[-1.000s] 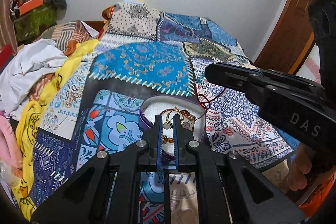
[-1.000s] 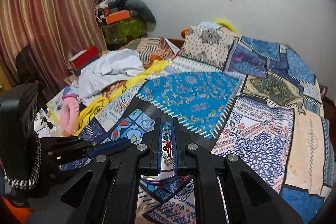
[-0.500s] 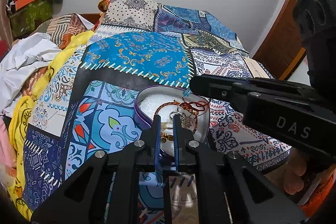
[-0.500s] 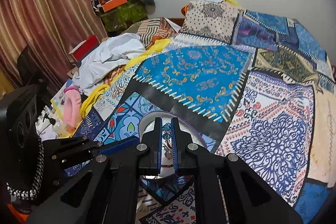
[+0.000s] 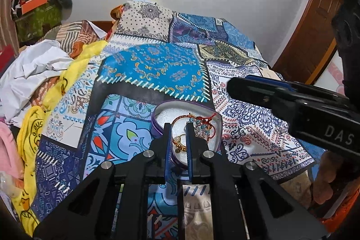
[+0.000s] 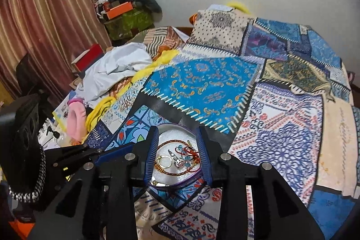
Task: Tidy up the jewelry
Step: 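Open the left tool over the heart box while the right tool drops the red charm inside, then move both open tools back to the remaining jewelry on the quilt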
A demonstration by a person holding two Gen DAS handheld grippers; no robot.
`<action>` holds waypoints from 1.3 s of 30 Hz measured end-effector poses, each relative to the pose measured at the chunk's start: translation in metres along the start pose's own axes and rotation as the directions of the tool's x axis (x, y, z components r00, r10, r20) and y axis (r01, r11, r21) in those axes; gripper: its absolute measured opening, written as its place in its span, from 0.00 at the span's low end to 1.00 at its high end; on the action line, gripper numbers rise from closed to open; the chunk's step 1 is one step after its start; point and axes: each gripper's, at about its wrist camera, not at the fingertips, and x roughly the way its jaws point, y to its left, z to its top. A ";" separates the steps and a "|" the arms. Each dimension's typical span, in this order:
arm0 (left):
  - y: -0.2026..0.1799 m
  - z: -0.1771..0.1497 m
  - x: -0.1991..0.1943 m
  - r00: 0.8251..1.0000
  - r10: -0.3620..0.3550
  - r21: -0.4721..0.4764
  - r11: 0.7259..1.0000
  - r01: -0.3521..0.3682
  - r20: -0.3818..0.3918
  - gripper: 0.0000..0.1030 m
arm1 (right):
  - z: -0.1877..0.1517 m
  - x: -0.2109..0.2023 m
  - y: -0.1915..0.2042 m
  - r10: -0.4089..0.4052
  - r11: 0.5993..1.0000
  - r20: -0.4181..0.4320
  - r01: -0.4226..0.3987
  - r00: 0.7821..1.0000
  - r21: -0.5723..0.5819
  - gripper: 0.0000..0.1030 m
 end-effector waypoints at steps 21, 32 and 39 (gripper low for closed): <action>-0.056 0.015 -0.033 0.998 0.004 0.073 0.997 -0.009 0.061 0.33 | -0.021 -0.072 -0.037 -0.134 0.991 0.111 0.131 0.985 0.035 0.31; -0.100 0.013 -0.005 0.999 -0.048 0.142 0.989 0.049 -0.010 0.34 | -0.046 -0.103 -0.096 -0.234 0.965 0.108 0.217 0.966 0.148 0.31; -0.127 0.006 0.024 0.994 -0.073 0.188 0.978 0.087 -0.080 0.34 | -0.061 -0.104 -0.115 -0.254 0.955 0.073 0.238 0.964 0.177 0.31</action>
